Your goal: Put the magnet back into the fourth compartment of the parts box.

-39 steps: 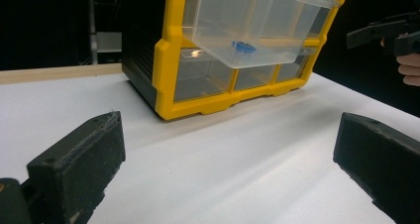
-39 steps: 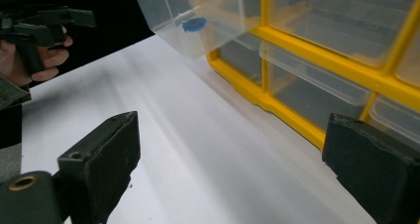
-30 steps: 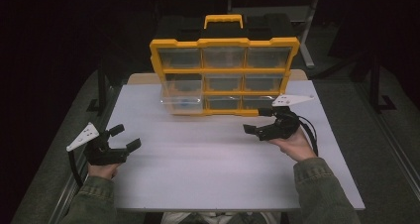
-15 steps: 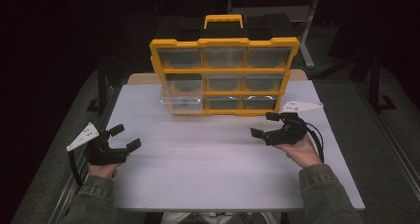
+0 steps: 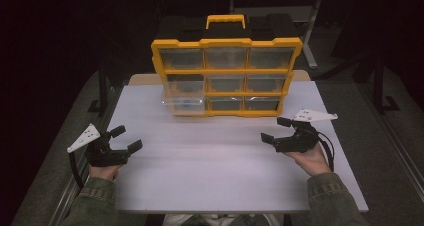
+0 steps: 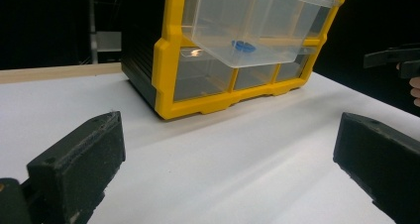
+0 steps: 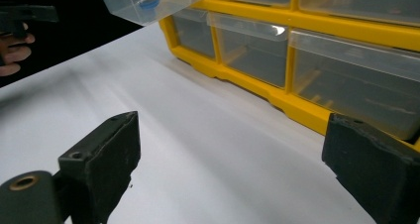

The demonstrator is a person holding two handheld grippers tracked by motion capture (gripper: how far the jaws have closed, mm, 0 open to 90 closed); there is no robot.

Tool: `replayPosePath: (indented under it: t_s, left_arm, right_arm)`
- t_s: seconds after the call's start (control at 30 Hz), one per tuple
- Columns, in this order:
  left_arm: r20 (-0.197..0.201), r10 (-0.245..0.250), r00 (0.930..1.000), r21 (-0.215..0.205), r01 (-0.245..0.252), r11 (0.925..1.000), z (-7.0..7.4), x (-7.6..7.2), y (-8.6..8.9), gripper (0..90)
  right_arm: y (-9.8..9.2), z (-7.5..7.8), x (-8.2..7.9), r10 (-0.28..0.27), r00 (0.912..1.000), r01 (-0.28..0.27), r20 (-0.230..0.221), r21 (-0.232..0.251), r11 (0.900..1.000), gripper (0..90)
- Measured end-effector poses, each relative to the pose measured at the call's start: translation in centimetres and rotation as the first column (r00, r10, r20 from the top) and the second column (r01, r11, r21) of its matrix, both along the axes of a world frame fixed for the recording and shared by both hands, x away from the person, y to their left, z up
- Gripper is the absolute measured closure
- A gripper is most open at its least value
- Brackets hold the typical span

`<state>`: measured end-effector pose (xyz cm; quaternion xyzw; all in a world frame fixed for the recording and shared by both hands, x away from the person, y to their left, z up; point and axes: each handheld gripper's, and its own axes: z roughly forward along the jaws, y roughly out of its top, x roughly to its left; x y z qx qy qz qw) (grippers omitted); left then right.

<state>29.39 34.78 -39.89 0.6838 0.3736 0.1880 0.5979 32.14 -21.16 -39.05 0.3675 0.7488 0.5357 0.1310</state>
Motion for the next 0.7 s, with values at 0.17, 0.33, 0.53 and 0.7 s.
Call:
replayPosePath:
  t_s: [0.17,0.33,0.53,0.7]
  left_arm:
    - [0.001,-0.001,1.0000,0.000,0.001,1.0000,0.0,0.0,0.1,0.0]
    - [0.002,0.000,1.0000,-0.003,0.000,1.0000,0.0,0.0,0.1,0.0]
    - [0.002,-0.001,1.0000,-0.006,0.001,1.0000,0.1,-0.1,0.1,0.0]
    - [0.004,-0.001,1.0000,-0.007,0.001,1.0000,0.1,-0.1,0.1,0.0]
  right_arm:
    - [-0.7,-0.3,-0.5,-0.033,0.9993,0.033,0.019,0.010,0.999,7.4]
    - [-1.5,-0.9,-1.0,-0.062,0.9974,0.061,0.037,0.011,0.998,7.4]
    - [-2.4,-1.6,-2.0,-0.095,0.9913,0.094,0.091,0.018,0.995,7.3]
    - [-2.7,-1.8,-2.5,-0.101,0.9884,0.098,0.114,0.031,0.995,7.3]
